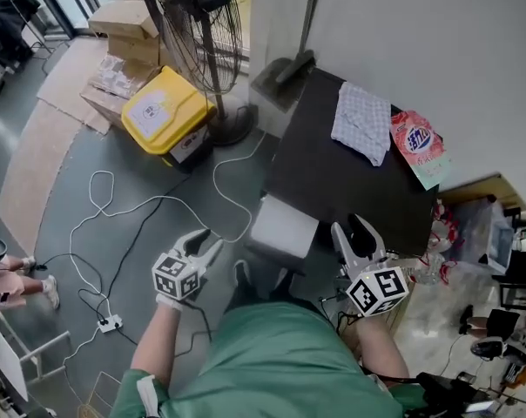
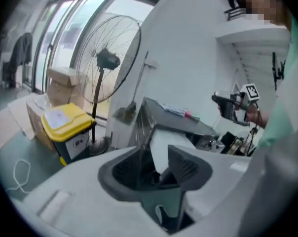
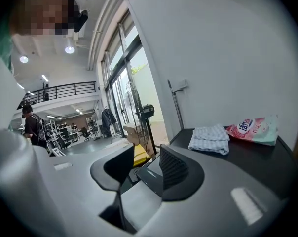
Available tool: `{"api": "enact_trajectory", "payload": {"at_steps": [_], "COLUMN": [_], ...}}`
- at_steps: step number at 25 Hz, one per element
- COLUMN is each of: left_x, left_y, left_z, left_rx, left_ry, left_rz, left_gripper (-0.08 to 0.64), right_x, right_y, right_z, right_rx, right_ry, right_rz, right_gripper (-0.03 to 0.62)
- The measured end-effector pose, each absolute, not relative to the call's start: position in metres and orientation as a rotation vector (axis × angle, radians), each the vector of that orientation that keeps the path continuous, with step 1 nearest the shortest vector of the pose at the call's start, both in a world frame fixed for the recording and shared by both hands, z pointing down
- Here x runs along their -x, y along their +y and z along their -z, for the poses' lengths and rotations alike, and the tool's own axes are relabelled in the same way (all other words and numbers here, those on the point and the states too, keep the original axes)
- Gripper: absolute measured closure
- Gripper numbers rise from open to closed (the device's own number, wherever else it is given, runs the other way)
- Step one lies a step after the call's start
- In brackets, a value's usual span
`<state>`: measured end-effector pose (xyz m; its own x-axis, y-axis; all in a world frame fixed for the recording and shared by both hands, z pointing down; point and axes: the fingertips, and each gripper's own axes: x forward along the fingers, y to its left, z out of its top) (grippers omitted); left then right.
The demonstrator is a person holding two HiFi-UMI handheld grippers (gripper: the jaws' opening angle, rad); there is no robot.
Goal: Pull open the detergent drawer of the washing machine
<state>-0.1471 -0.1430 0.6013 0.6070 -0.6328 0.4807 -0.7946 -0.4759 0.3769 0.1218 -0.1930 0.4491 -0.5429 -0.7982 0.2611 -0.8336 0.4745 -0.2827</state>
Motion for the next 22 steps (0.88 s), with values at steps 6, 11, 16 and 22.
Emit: {"api": "enact_trajectory", "payload": {"at_steps": [6, 11, 16, 22], "left_x": [0.129, 0.102, 0.087, 0.079], "left_y": [-0.184, -0.2, -0.211, -0.219], "left_z": [-0.499, -0.439, -0.4, -0.37], "left_rx": [-2.434, -2.52, -2.567, -2.585], "left_ry": [-1.27, -1.339, -1.382, -1.432], "left_rz": [-0.31, -0.221, -0.188, -0.133], "left_gripper": [0.416, 0.417, 0.417, 0.418], "right_x": [-0.116, -0.119, -0.125, -0.136], "right_y": [-0.206, -0.211, -0.212, -0.209], "right_z": [-0.415, -0.392, -0.372, -0.355], "right_rx": [-1.463, -1.457, -1.472, -1.513], "right_ry": [-2.665, -2.701, -2.722, -2.726], "right_rz": [-0.45, -0.35, -0.289, -0.249], "right_gripper": [0.445, 0.445, 0.445, 0.445]}}
